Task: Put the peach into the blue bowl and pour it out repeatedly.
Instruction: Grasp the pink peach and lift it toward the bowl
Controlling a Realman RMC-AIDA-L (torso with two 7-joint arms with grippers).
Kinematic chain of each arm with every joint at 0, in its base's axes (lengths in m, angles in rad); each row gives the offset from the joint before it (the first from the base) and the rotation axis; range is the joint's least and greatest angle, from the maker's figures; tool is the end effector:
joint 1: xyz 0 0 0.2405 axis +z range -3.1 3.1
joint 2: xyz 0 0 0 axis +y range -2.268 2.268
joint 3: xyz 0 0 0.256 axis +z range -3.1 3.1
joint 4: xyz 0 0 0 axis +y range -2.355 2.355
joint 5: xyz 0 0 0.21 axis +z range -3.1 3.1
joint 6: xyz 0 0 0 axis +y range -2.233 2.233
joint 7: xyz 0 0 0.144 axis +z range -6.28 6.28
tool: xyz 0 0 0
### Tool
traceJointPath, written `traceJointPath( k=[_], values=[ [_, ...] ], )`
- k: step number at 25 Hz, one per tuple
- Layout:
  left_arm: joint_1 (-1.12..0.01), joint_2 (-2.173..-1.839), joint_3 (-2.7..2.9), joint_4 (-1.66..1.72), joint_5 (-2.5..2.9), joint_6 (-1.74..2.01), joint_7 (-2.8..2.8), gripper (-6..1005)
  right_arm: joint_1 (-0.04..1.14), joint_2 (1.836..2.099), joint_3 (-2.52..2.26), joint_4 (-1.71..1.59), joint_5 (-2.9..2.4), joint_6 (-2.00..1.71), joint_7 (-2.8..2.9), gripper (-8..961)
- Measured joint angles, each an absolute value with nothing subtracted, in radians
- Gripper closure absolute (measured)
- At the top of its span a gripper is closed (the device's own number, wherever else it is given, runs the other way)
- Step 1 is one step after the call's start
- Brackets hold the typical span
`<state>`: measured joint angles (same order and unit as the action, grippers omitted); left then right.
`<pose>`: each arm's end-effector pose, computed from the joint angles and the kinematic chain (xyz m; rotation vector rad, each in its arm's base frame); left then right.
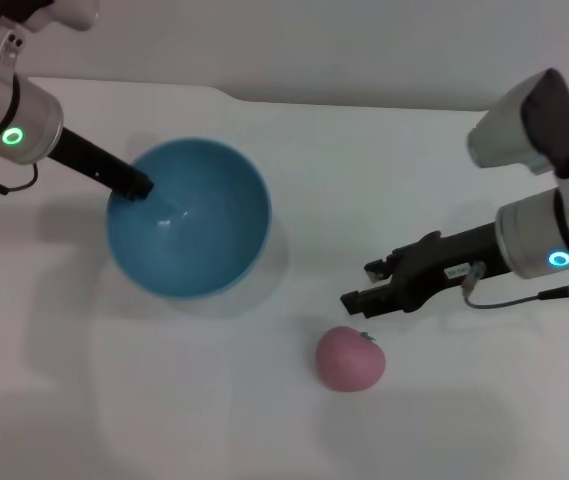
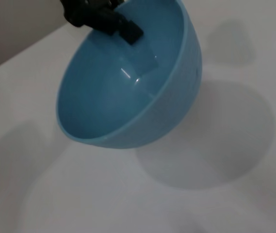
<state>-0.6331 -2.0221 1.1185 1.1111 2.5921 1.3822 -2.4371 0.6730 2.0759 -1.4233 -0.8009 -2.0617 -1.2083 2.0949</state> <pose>-0.2378 0.3918 0.0385 -2.4070 -1.0787 0.3069 0.1950 0.3590 -0.0777 -2.8920 0.8835 0.0058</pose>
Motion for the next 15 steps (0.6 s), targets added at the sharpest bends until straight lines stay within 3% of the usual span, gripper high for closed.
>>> traceJointPath(
  k=[15],
  values=[
    [-0.632,-2.041,1.121,1.103,2.623,1.395,-2.431,999,0.705,2.077,-1.599,-0.751,-2.060,-1.195,2.245,382]
  ],
)
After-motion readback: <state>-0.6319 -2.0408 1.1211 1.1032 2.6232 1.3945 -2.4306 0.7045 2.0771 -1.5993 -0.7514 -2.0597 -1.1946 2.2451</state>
